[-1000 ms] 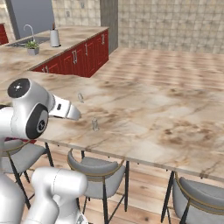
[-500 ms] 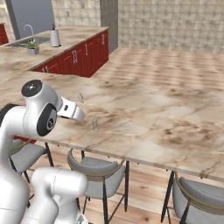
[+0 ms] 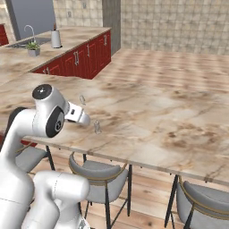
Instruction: Pick the candle and jar from the dining table and place them in the open cabinet. Close the cabinet after placing the objects.
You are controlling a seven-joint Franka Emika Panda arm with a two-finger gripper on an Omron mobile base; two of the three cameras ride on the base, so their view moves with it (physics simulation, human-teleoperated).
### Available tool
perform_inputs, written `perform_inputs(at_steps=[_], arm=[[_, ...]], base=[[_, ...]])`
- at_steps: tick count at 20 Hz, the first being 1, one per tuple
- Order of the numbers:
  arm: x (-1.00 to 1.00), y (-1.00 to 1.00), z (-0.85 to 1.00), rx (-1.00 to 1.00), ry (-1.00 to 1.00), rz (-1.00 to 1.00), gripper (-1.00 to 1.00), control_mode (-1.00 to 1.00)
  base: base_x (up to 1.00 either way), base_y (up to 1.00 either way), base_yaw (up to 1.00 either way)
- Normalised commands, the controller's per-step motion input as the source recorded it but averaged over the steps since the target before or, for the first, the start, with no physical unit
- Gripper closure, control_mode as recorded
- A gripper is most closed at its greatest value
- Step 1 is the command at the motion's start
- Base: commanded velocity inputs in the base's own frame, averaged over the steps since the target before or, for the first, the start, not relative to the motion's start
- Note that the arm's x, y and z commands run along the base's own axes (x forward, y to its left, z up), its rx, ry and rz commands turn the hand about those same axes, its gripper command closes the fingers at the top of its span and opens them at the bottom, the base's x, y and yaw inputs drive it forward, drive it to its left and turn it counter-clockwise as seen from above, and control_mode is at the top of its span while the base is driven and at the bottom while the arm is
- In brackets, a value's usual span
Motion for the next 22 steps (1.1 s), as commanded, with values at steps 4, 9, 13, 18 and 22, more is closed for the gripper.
perform_inputs(at_steps=[4,9,13,18,22], arm=[[0.32,-0.01,-0.22,0.0,0.01,0.0,-1.0,-1.0],[0.41,-0.08,-0.2,0.01,0.0,0.0,-1.0,-1.0],[0.45,-0.11,-0.18,0.03,0.0,0.0,-1.0,-1.0],[0.37,-0.08,-0.22,0.03,0.0,0.0,-1.0,-1.0],[0.34,0.0,-0.27,0.0,0.0,0.0,-1.0,-1.0]], base=[[0.0,0.0,0.0],[0.0,0.0,0.0],[0.0,0.0,0.0],[0.0,0.0,0.0],[0.0,0.0,0.0]])
